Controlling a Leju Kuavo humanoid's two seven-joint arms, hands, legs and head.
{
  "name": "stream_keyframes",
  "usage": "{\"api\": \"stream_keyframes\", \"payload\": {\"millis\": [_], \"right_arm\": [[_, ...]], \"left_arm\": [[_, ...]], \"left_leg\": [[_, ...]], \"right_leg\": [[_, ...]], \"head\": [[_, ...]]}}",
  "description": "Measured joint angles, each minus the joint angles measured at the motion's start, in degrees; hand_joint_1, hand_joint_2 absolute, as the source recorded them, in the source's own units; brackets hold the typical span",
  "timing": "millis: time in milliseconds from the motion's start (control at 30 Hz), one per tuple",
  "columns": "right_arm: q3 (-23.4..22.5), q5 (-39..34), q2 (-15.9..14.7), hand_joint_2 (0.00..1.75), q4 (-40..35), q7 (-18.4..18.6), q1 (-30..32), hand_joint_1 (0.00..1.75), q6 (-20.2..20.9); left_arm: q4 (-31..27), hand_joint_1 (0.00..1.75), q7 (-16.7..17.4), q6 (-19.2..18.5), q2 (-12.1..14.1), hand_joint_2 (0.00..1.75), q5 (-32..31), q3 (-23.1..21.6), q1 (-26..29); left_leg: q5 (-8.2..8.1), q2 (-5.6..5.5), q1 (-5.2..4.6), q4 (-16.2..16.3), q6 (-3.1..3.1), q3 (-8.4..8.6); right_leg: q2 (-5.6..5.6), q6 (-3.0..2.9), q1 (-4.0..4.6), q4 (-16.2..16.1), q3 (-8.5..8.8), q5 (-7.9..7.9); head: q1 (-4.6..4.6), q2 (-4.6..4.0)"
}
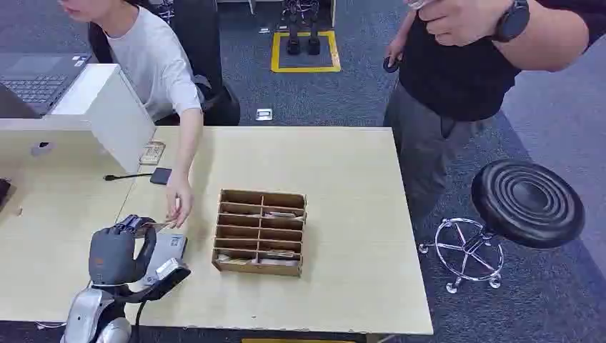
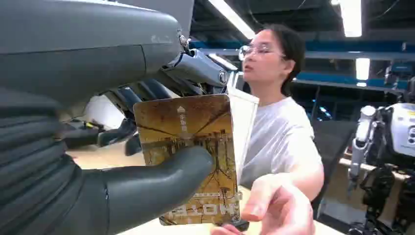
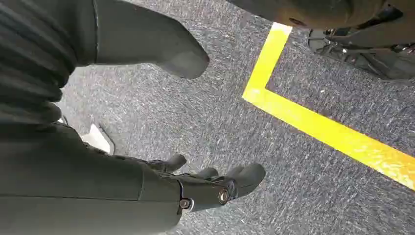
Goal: Pass the card to the sensor for recognition and then transmit it.
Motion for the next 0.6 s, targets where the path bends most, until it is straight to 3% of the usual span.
{"api": "stream_keyframes", "payload": {"millis": [67,133,267,333,433,600], "right_arm": [[0.11,0.02,0.00,1.75,0.00,-0.26,0.00,0.00,0.00],[0.24,-0.09,0.00,1.75,0.00,-0.37,0.00,0.00,-0.04],[0.28,-0.55,0.00,1.75,0.00,-0.39,0.00,0.00,-0.07],[0.28,-0.74,0.00,1.75,0.00,-0.39,0.00,0.00,-0.20],[0.28,-0.83,0.00,1.75,0.02,-0.39,0.01,0.00,-0.24],[0.33,-0.98,0.00,1.75,0.02,-0.39,0.01,0.00,-0.24]], "left_arm": [[-0.18,1.75,-1.53,-0.79,0.02,1.75,2.91,-0.02,0.07],[-1.01,1.75,-3.82,-4.16,0.00,1.75,9.28,-0.02,0.11],[-2.12,1.75,-4.22,-12.91,-0.11,1.75,18.02,-0.02,0.19],[-2.51,1.75,-3.21,-19.53,-0.35,1.75,23.26,-0.02,0.23],[-2.56,1.75,-1.25,-21.52,-0.57,1.75,22.25,-0.02,0.30],[-2.34,1.75,-1.20,-23.85,-0.46,1.75,23.49,0.02,0.63]], "left_leg": [[0.00,0.00,0.00,0.00,0.00,0.00],[0.00,0.00,0.00,0.00,0.00,0.00],[0.00,0.00,0.00,0.00,0.00,0.00],[0.00,0.00,0.00,0.00,0.00,0.00],[0.00,0.00,0.00,0.00,0.00,0.00],[0.00,0.00,0.00,0.00,0.00,-0.01]], "right_leg": [[0.00,0.00,0.00,0.00,0.00,0.00],[0.00,0.00,0.00,0.00,0.00,0.00],[0.00,0.00,0.00,0.00,0.00,0.00],[0.00,0.00,0.00,0.00,0.00,0.00],[0.00,0.00,0.00,0.00,0.00,0.00],[0.00,0.00,0.00,0.00,0.00,0.00]], "head": [[0.00,0.02],[0.00,0.00],[0.00,0.02],[0.00,0.00],[0.00,0.02],[0.00,0.00]]}}
